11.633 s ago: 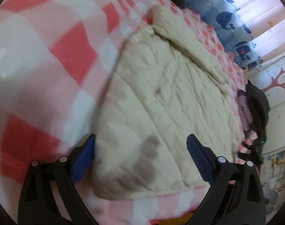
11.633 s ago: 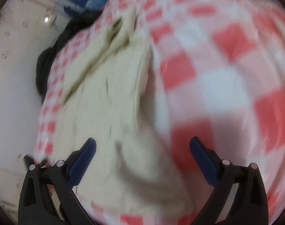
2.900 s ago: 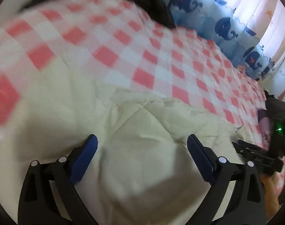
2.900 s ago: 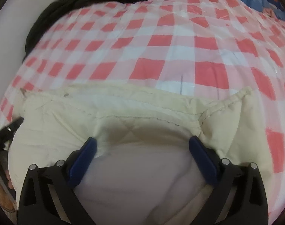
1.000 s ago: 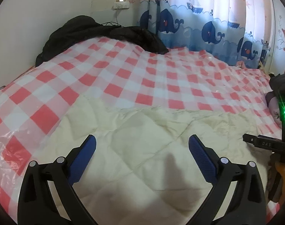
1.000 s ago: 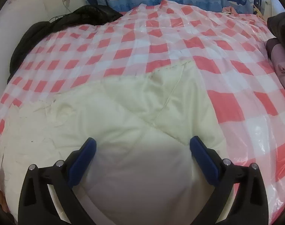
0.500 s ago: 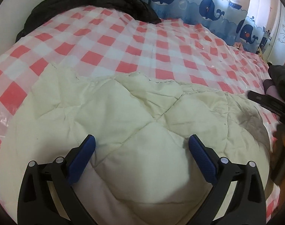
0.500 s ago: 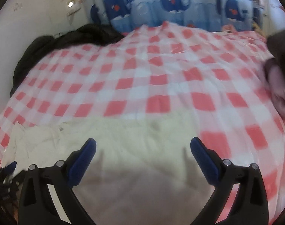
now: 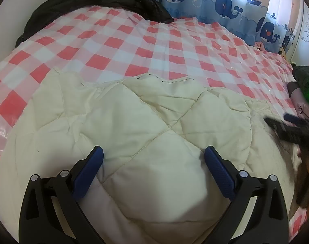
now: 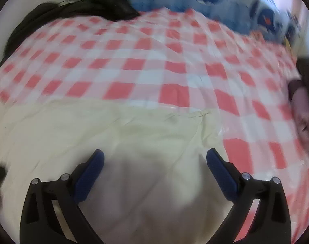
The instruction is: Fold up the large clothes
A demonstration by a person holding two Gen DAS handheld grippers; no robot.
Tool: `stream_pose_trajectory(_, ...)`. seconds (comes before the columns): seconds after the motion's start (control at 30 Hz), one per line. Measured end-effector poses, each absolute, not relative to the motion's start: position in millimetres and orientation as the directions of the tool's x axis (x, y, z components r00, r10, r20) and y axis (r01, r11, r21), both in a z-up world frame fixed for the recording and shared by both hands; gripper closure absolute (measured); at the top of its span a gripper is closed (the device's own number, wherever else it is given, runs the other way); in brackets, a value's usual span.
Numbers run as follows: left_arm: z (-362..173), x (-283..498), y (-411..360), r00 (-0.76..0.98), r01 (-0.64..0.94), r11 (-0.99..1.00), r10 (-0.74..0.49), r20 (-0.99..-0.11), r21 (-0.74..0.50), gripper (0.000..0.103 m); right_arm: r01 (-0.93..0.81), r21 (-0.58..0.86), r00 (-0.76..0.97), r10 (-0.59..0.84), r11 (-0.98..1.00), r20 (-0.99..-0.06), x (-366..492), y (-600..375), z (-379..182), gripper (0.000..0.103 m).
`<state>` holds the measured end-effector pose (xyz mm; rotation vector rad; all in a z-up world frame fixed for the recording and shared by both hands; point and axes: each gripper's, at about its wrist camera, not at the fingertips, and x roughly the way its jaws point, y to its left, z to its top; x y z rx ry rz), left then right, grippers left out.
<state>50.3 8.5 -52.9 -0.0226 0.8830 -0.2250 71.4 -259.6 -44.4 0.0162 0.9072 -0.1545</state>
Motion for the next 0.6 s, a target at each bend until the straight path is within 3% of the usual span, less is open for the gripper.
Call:
stream_pose_trajectory(0.07, -53, 51, 8, 0.611, 0.188, 0.976, -0.206, -0.764, -0.112, 0.008, 0.139, -0.026, 0.587, -0.103, 0.990, -0.803, 50, -256, -49, 0.006)
stream_pose_trajectory(0.23, -54, 50, 7, 0.611, 0.187, 0.977, -0.200, -0.766, -0.106, 0.008, 0.181, 0.247, 0.572, 0.102, 0.952, -0.814, -7, -284, -55, 0.006)
stream_pose_trajectory(0.53, -43, 40, 12, 0.560, 0.199, 0.972, -0.218, -0.799, -0.125, 0.008, 0.210, -0.054, 0.619, -0.176, 0.976, -0.766, -89, -257, -31, 0.007)
stream_pose_trajectory(0.6, -39, 30, 21, 0.554, 0.231, 0.962, -0.254, -0.793, -0.148, 0.008, 0.195, -0.034, 0.654, -0.156, 0.980, -0.740, -106, -251, -23, 0.007)
